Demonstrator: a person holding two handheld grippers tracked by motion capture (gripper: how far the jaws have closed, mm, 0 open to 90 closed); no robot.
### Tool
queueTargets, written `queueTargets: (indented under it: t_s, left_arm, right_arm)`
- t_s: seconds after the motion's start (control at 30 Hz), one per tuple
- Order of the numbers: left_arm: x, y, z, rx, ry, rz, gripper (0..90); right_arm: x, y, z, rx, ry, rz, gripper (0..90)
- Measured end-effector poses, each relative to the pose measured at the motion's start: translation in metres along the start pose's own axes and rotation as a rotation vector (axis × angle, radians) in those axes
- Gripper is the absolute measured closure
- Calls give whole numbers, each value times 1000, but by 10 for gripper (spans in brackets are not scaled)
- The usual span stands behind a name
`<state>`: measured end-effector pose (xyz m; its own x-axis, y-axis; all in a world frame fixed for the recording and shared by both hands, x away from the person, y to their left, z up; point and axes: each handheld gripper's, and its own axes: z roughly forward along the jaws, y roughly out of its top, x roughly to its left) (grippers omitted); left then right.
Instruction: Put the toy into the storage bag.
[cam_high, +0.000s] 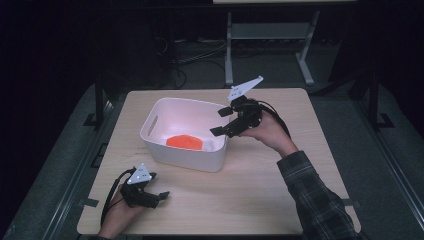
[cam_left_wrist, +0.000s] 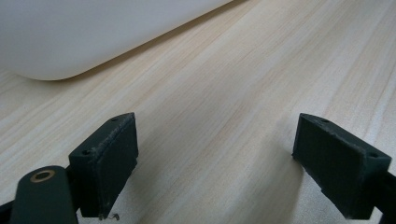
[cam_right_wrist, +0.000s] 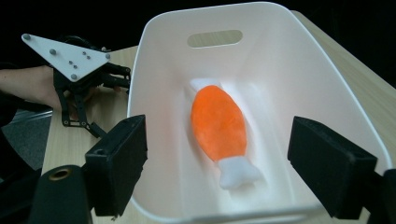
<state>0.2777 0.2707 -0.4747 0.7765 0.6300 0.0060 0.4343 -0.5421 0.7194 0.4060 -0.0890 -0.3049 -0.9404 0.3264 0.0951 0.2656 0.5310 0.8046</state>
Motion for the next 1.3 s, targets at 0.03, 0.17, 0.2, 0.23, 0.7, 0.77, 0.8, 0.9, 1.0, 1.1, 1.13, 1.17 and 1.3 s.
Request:
queueTargets:
  t_s: [0.03, 0.17, 0.2, 0.23, 0.7, 0.77, 0.8, 0.9, 1.0, 1.1, 1.13, 1.17, 1.3]
  left_arm:
    - [0, 0, 0, -1, 0, -2, 133]
    - [0, 0, 0, -1, 0, -2, 133]
    - [0, 0, 0, -2, 0, -3, 133]
    - [0, 0, 0, -2, 0, -4, 133]
    - [0, 0, 0, -1, -1, -2, 133]
    - [0, 0, 0, -1, -1, -2, 133]
    - [0, 0, 0, -1, -1, -2, 133]
    - [0, 0, 0, -3, 0, -4, 133]
    - [0, 0, 0, -3, 0, -3, 133]
    - [0, 0, 0, -3, 0, -4, 133]
    - [0, 0, 0, -3, 0, -4, 133]
    - [0, 0, 0, -3, 0, -4, 133]
    - [0, 0, 0, -3, -1, -4, 133]
  right_arm:
    - [0, -3, -3, -3, -8, 3, 179]
    - [1, -17, -16, -23, -35, 18, 153]
    - [2, -19, -18, -26, -41, 20, 149]
    - [2, -22, -21, -28, -48, 23, 143]
    - [15, -68, -39, -46, -146, 82, 129]
    - [16, -75, -39, -43, -160, 91, 122]
    - [17, -79, -40, -42, -164, 96, 118]
    - [19, -91, -41, -48, -183, 118, 100]
    - [21, -103, -42, -54, -193, 140, 91]
    - [23, -115, -43, -56, -208, 158, 82]
    - [24, -118, -43, -54, -214, 166, 74]
    - [26, -122, -44, -54, -219, 175, 73]
    - [30, -133, -46, -56, -239, 189, 61]
